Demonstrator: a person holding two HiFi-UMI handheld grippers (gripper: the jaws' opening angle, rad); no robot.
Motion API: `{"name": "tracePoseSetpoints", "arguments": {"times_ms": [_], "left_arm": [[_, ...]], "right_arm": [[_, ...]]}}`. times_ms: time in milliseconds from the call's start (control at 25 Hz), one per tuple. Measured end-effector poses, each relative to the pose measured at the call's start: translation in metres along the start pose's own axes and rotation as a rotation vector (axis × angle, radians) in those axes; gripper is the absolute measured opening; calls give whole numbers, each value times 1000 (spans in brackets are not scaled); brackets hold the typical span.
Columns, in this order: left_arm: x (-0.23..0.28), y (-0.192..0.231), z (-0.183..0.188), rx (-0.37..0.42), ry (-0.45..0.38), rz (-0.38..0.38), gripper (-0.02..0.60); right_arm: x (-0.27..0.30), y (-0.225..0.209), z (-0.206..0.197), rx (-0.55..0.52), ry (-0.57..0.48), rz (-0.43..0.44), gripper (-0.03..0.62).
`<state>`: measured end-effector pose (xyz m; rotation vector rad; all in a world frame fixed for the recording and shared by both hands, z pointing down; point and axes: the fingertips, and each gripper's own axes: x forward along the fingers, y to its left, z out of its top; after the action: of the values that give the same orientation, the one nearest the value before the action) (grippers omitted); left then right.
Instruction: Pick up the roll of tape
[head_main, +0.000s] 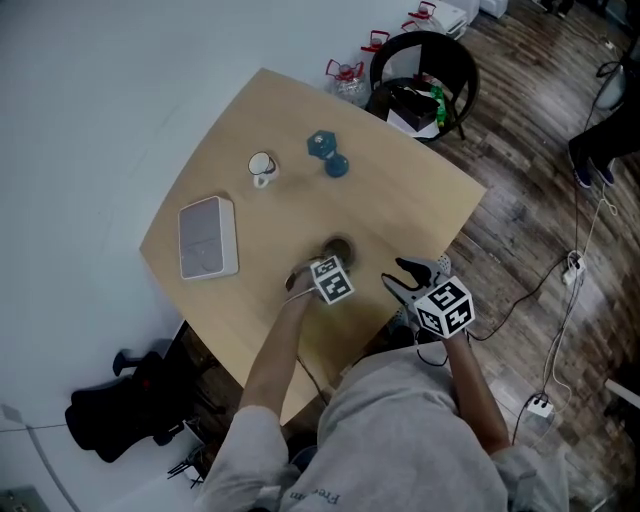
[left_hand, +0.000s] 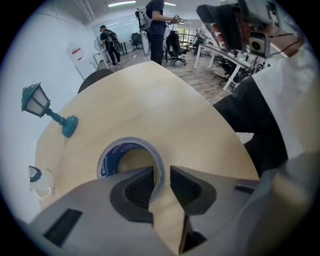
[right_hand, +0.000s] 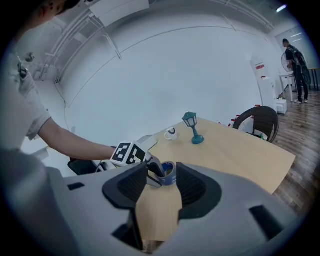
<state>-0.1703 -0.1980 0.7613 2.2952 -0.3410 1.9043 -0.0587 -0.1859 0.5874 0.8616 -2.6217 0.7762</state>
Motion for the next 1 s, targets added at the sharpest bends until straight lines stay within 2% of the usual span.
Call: {"name": "tracePoseSetpoints", "arguments": {"times_ms": [200,360,640,1000], "left_arm": [[4,1,0,48,28,2,51],[5,-1,-2,65,37,-18,43],[5,-4,1,31,29,-53,38],[-2,-9,8,-56,-15,-64,38]], "right_arm": [[3,2,-5,-3,15,7,187],[6,8,-9,-12,31,18,186],[8,13,-11,-33,51,25,186],[11,15,-9,-45,51,32,186]]}}
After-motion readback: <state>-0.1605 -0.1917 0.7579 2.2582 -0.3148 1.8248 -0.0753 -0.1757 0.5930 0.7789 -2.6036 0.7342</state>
